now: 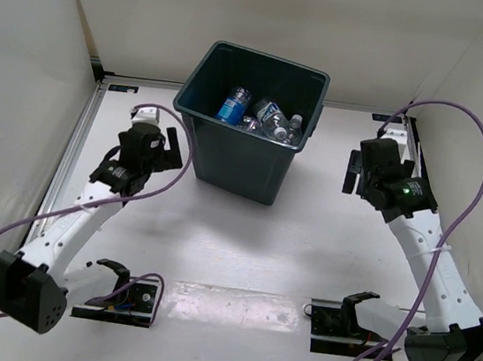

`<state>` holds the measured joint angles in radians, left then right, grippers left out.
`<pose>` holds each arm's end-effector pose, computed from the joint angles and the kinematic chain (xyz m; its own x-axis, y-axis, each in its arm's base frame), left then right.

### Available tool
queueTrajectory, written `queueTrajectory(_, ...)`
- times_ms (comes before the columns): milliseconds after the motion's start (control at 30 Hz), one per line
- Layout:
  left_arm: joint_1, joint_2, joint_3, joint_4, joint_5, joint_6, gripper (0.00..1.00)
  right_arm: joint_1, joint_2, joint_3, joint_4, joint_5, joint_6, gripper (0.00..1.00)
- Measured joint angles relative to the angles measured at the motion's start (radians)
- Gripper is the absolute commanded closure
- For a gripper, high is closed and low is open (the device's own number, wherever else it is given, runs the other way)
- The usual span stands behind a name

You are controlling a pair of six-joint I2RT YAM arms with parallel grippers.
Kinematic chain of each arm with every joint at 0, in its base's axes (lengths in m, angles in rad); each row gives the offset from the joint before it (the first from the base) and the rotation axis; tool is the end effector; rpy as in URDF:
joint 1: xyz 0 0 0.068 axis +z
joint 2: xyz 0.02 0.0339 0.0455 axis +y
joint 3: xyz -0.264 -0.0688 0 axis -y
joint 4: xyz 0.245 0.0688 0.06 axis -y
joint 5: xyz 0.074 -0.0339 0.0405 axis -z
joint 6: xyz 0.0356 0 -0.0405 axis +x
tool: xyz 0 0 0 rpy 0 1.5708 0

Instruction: Put the plastic bottles in the bin

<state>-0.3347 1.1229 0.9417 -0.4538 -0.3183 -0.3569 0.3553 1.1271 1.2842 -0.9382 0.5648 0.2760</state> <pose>0.2344 -0.0697 0.3024 -0.5508 -0.1598 -0.8192 -0.1264 0.9862 -0.1073 0.2065 0.0563 0.3763 -0.6181 0.0162 -0.7860 0.2400 0.9559 -0.1691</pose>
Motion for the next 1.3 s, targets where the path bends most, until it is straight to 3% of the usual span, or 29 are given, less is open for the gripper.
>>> queueTrajectory(233, 0.001, -0.163, -0.089, -0.073, -0.064, -0.059, 0.0, 0.048, -0.05, -0.146, 0.026, 0.061, -0.047, 0.1)
queueTrajectory(533, 0.002, -0.205, -0.148, -0.122, -0.204, -0.083, 0.0, 0.023, -0.05, -0.155, 0.037, -0.006, -0.045, 0.1)
queueTrajectory(800, 0.006, -0.127, -0.155, -0.146, -0.314, -0.169, 0.0, -0.015, -0.047, -0.155, 0.048, -0.097, -0.042, 0.1)
queueTrajectory(1300, 0.093, -0.083, -0.113, -0.146, -0.277, -0.162, 0.0, -0.03, -0.014, -0.18, 0.089, -0.111, 0.004, 0.1)
